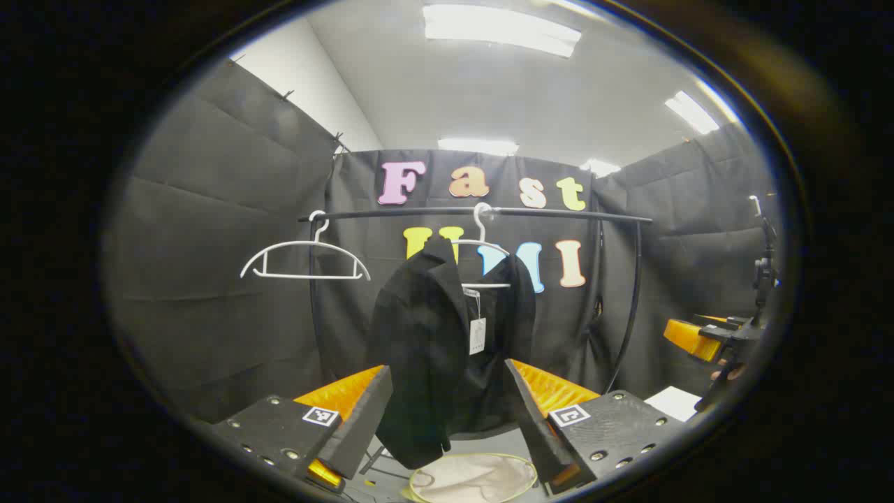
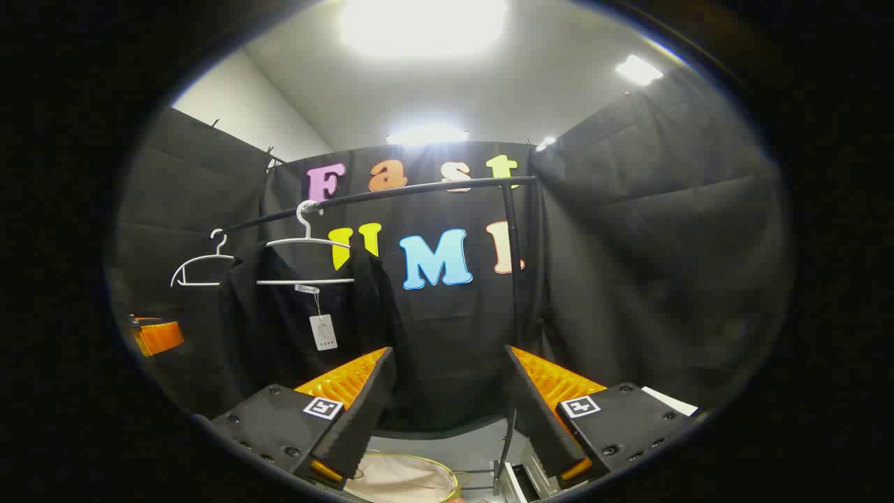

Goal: Grasp the clothes on the hanger with both hands and then place them into the laundry hamper below.

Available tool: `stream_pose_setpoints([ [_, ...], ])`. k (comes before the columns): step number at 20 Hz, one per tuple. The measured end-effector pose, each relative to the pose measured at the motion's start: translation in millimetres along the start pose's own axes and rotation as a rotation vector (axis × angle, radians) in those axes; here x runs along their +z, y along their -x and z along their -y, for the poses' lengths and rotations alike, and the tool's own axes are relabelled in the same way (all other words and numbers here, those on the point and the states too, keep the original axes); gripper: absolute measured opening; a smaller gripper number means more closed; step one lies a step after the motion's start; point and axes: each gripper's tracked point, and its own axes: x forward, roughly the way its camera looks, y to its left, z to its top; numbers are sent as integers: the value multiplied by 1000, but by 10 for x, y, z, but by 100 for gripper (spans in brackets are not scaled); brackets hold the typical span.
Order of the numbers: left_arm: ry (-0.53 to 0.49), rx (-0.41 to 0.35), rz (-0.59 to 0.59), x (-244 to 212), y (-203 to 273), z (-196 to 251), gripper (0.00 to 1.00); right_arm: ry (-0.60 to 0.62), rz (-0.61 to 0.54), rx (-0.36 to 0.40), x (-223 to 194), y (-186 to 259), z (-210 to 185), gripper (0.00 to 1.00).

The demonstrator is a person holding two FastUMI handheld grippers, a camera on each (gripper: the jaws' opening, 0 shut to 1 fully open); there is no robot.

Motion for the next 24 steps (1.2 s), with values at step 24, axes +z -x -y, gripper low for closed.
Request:
stream_pose_setpoints([
  [24, 70, 3, -53, -86, -409, 48, 90, -10, -60, 34, -2, -307, -220, 97],
])
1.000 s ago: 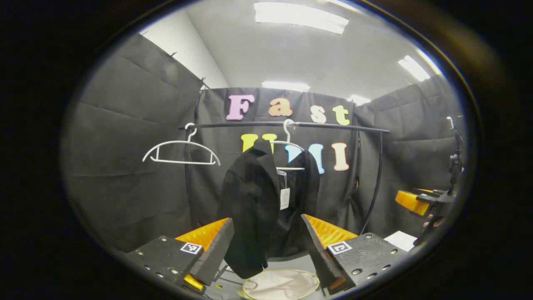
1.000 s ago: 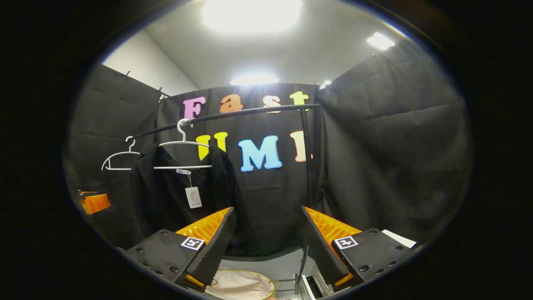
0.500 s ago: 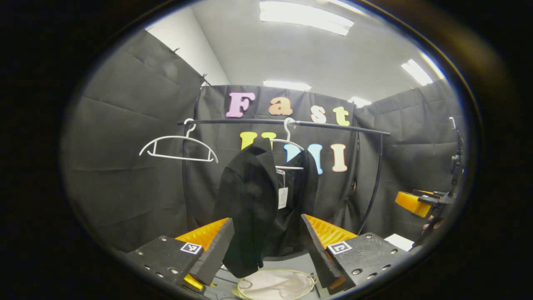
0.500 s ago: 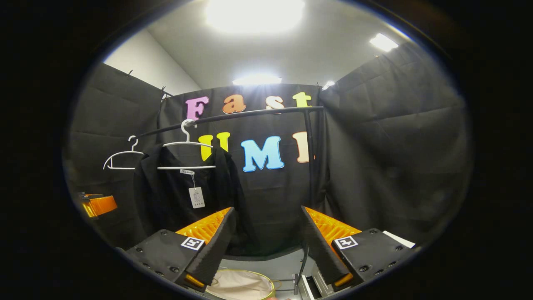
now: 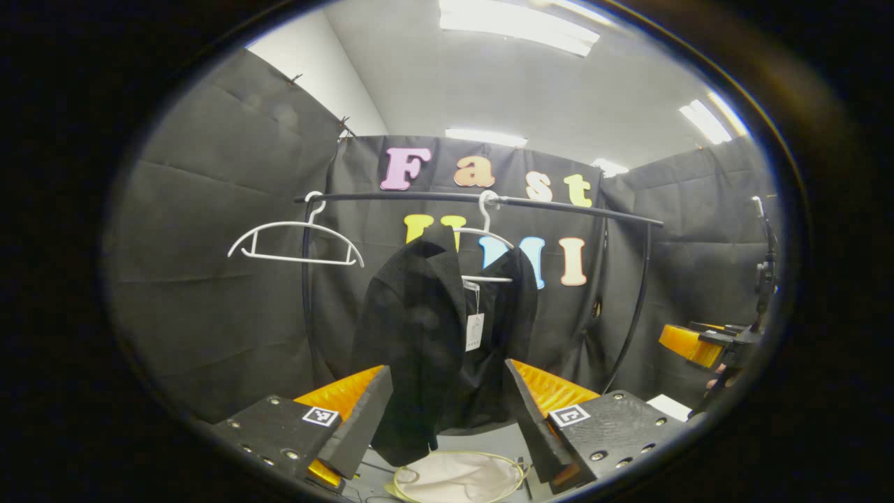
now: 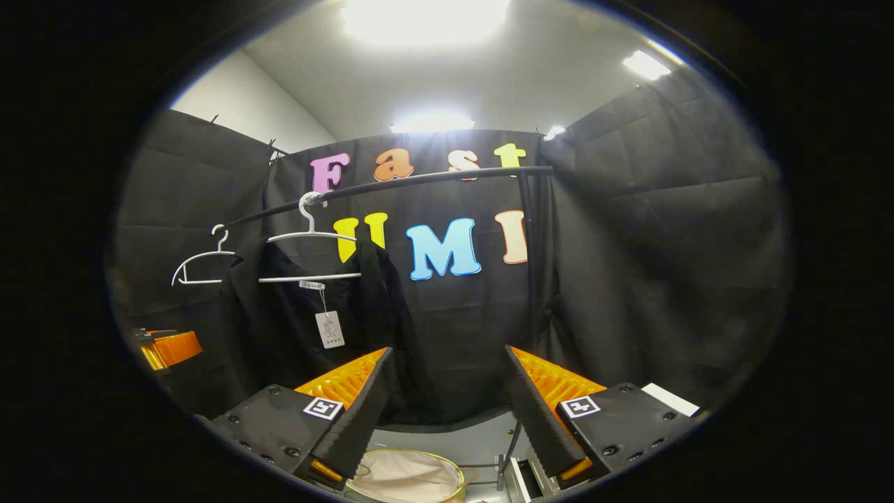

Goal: Grasp the clothes on the hanger with both hands and then place them into the laundry hamper below.

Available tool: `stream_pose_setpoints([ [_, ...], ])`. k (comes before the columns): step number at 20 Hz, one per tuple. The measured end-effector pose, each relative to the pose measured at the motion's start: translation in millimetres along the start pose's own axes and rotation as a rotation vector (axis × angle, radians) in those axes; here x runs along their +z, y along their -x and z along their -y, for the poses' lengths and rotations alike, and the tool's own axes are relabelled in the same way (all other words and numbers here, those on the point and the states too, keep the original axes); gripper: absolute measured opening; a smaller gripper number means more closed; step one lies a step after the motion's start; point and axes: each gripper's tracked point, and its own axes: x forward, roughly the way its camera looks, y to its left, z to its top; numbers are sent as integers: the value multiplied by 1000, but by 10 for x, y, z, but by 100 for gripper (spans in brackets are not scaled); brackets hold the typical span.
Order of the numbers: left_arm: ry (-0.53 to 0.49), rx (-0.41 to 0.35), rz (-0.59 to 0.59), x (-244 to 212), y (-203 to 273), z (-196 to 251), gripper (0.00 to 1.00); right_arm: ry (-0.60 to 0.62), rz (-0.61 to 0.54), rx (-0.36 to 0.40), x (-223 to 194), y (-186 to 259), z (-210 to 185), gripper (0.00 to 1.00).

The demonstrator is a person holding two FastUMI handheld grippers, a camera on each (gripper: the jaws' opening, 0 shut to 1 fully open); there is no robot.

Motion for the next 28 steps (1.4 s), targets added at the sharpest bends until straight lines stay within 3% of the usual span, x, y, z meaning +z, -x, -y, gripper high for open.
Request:
stream_pose_setpoints([
  [1, 3, 6, -3, 9, -64, 17, 90, -9, -5, 14, -11, -86, -37, 92],
  [3, 3, 25, -5, 43, -186, 54, 91, -18, -16, 51, -31, -282, -130, 98],
  [7, -11, 81, 8, 186, -450, 147, 91, -17, -30, 135, -12, -748, -264, 97],
  [8, -8, 97, 11, 209, -517, 167, 96, -25, -31, 152, 6, -870, -291, 97],
  [10, -7, 175, 23, 286, -641, 112, 90, -54, -40, 195, 27, -1110, -377, 98],
  [11, 0, 214, 36, 341, -696, 85, 90, -68, -45, 224, 32, -1229, -434, 93],
  [15, 56, 260, 50, 405, -974, 180, 90, -85, -64, 330, 14, -1687, -642, 98],
  [21, 47, 404, 31, 304, -1316, 131, 90, -101, -80, 482, -47, -2205, -982, 98],
  [28, 91, 496, 32, 269, -1592, 9, 90, -124, -59, 554, 22, -2651, -1328, 98],
])
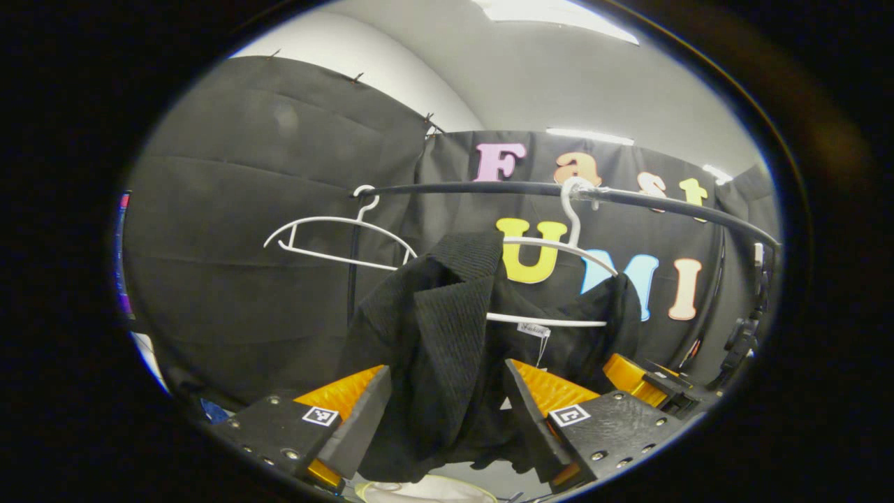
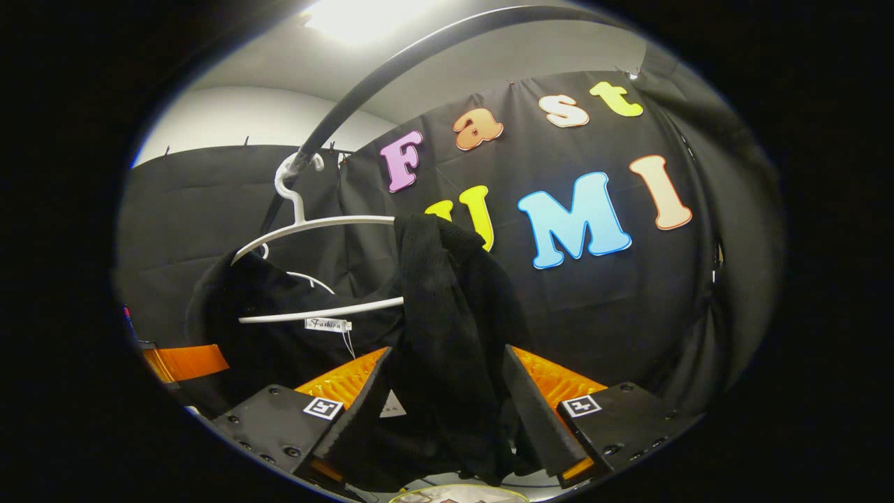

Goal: Grasp the clothes on the hanger with both hands and then place them into the laundry hamper below.

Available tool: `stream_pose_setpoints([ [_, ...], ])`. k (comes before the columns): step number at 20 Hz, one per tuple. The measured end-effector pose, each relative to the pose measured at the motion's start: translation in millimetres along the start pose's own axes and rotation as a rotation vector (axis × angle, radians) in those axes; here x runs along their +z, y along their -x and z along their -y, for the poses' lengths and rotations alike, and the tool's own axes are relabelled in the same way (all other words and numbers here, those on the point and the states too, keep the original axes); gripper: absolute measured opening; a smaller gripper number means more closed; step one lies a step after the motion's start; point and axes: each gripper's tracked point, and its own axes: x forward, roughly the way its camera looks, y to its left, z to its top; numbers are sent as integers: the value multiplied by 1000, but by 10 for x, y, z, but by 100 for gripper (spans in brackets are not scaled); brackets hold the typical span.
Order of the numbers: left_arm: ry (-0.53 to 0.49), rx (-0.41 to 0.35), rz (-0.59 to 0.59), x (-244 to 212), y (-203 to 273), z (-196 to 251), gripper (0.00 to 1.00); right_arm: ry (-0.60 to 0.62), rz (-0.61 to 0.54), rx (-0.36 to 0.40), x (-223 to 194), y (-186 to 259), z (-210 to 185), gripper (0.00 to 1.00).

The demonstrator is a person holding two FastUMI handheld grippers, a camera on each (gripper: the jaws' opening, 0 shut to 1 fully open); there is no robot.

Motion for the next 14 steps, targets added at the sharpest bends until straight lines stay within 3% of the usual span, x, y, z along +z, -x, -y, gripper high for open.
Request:
stream_pose_setpoints([
  [5, -74, 93, 24, 91, -157, -109, 90, 24, 36, -12, 74, -251, 8, 98],
  [10, -47, 147, 18, 69, -330, -156, 90, 69, 65, -38, 135, -465, 79, 98],
  [11, -35, 155, 17, 72, -377, -157, 90, 69, 61, -34, 124, -502, 72, 92],
  [13, -22, 172, 9, 31, -441, -196, 86, 68, 47, -27, 88, -562, 66, 91],
  [14, -22, 183, 8, 25, -472, -220, 76, 68, 41, -19, 74, -594, 52, 87],
])
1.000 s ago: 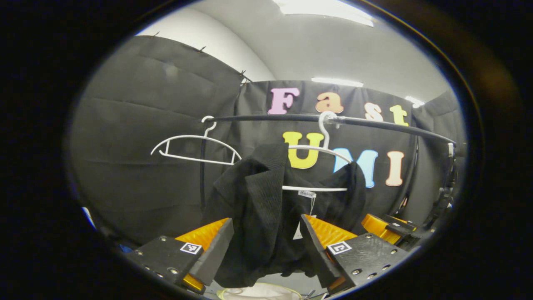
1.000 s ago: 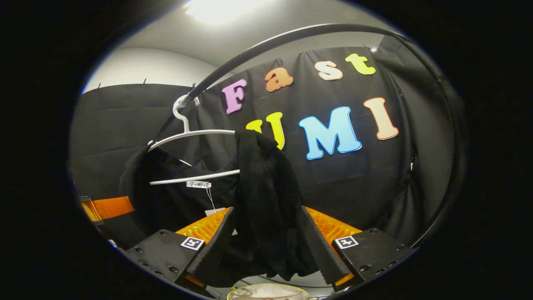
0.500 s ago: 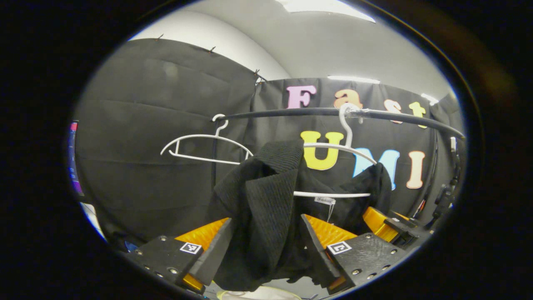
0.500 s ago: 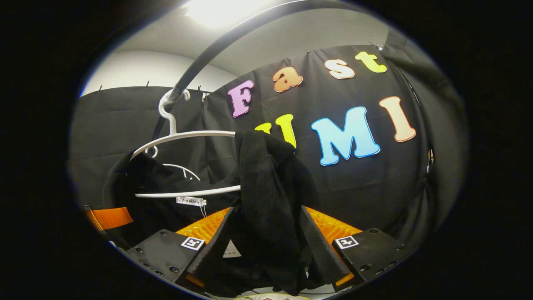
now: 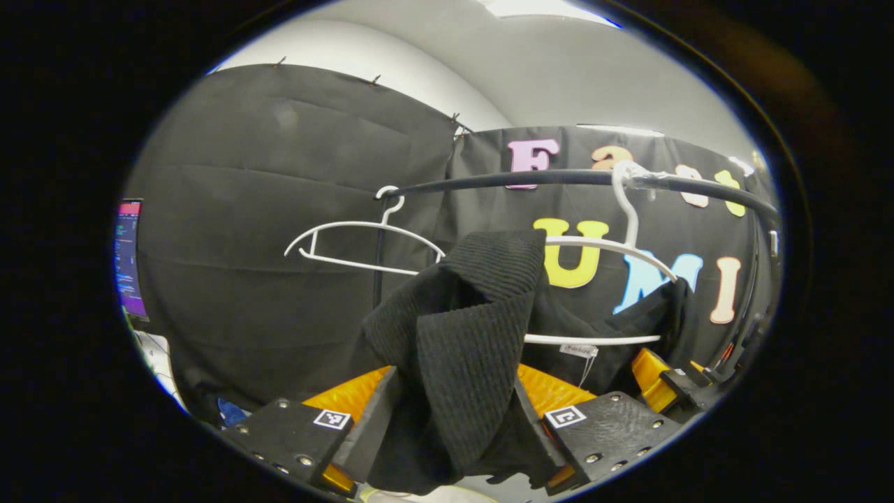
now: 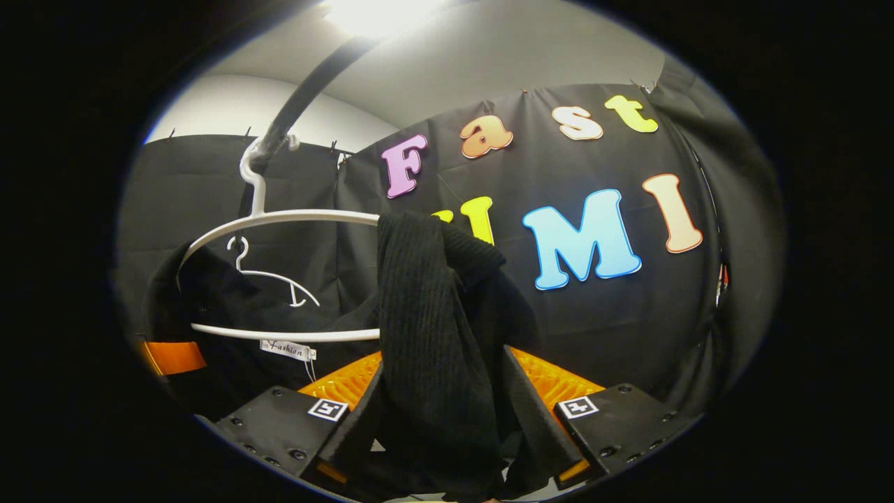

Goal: Grasp the clothes on the hanger with both hands and then place them into the laundry hamper below.

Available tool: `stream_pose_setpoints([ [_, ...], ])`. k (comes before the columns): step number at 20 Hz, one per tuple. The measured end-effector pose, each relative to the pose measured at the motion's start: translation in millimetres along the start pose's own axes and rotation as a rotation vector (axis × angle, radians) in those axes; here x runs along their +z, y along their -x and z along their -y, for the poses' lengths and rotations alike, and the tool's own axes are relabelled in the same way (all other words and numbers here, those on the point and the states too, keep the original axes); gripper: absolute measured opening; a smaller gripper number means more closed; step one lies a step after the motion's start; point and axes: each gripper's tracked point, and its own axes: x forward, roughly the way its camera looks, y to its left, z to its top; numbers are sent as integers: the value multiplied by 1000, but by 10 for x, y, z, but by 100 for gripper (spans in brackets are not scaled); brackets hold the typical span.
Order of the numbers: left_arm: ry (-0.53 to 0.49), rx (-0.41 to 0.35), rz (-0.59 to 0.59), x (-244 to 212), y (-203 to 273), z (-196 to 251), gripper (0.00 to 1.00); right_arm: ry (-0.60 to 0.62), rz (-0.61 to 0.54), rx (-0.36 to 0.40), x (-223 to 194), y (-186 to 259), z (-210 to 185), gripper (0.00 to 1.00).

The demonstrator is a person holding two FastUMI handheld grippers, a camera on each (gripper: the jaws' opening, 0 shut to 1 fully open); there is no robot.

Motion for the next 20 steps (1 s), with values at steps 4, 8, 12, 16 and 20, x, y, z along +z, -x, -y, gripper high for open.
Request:
stream_pose_setpoints([
  [4, -3, 21, -4, -20, -70, -48, 42, 25, -2, 8, -20, -97, -17, 88],
  [8, -26, 11, 19, 46, -2, -43, 18, 6, 15, -7, -38, -130, 46, 31],
  [12, -19, -76, 29, 49, 29, 94, 4, -102, 7, 97, -11, -138, -88, 5],
  [16, 18, -152, 40, 158, 123, 130, 4, -161, 17, 114, 69, -85, 39, 1],
  [20, 72, -229, 89, 449, 305, 154, 2, -175, 37, 106, 169, -12, 76, 2],
])
